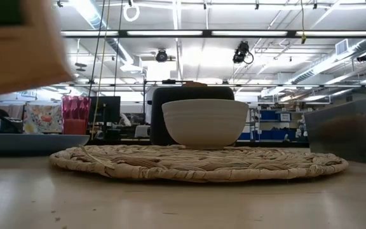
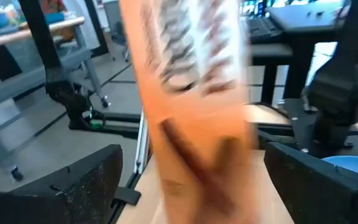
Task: Arrange a breakfast setting
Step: Pour the cereal from the cereal box into the bowl
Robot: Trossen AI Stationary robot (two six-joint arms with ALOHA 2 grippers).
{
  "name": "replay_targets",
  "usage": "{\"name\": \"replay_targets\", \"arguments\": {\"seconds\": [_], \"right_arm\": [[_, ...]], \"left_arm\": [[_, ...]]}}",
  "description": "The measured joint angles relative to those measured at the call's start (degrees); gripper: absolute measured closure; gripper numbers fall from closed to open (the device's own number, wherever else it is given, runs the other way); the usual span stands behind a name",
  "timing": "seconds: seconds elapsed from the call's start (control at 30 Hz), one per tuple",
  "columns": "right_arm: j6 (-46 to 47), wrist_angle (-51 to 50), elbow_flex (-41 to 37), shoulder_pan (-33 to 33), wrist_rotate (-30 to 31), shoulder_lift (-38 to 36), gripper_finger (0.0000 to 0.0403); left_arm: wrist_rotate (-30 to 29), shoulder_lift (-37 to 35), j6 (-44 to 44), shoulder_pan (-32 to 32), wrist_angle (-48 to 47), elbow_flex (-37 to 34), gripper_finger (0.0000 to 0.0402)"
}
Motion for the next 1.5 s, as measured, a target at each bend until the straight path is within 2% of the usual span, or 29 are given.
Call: {"name": "replay_targets", "arguments": {"seconds": [0.23,0.33,0.5,0.63,0.77,1.0,1.07,1.23,1.37,1.43,1.5], "right_arm": [[-3.5,-0.3,1.3,-1.5,0.9,0.9,0.0004],[-5.2,-0.3,1.3,-1.8,0.2,0.9,0.0006],[-2.1,-0.6,1.2,-2.5,-2.7,2.0,0.0004],[-1.5,-0.6,1.2,-3.0,-3.3,1.9,0.0012],[-1.4,-1.0,1.2,-3.3,-3.7,1.8,0.0062],[-2.9,-1.3,1.2,-3.3,-4.7,1.7,0.0224],[-3.1,-1.4,1.2,-3.3,-5.8,1.7,0.0257],[-3.0,-4.5,1.2,-3.3,-7.7,0.3,0.026],[-2.6,-10.2,1.1,-3.2,-8.2,-3.8,0.026],[-2.5,-13.7,1.1,-3.2,-8.3,-7.4,0.0261],[-2.4,-17.2,1.1,-3.2,-8.2,-11.7,0.0261]], "left_arm": [[0.1,0.0,2.9,1.6,-0.1,0.0,0.0401],[-2.3,0.0,3.3,2.7,-0.1,0.0,0.0401],[-6.1,0.0,6.4,5.4,0.7,0.0,0.0402],[-6.2,0.0,9.9,8.1,2.5,0.0,0.0401],[-5.6,0.0,12.9,10.3,3.1,0.0,0.0401],[-6.3,-0.6,14.2,11.2,4.1,0.5,0.0368],[-6.0,-0.6,14.8,11.2,3.4,1.9,0.0353],[-5.3,-0.6,16.6,11.8,0.1,11.1,0.0294],[-5.0,-3.3,17.1,12.3,0.2,20.3,0.0244],[-7.5,-5.9,15.9,11.9,0.1,24.4,0.0234],[-14.1,-8.1,15.9,10.1,0.2,27.0,0.0232]]}}
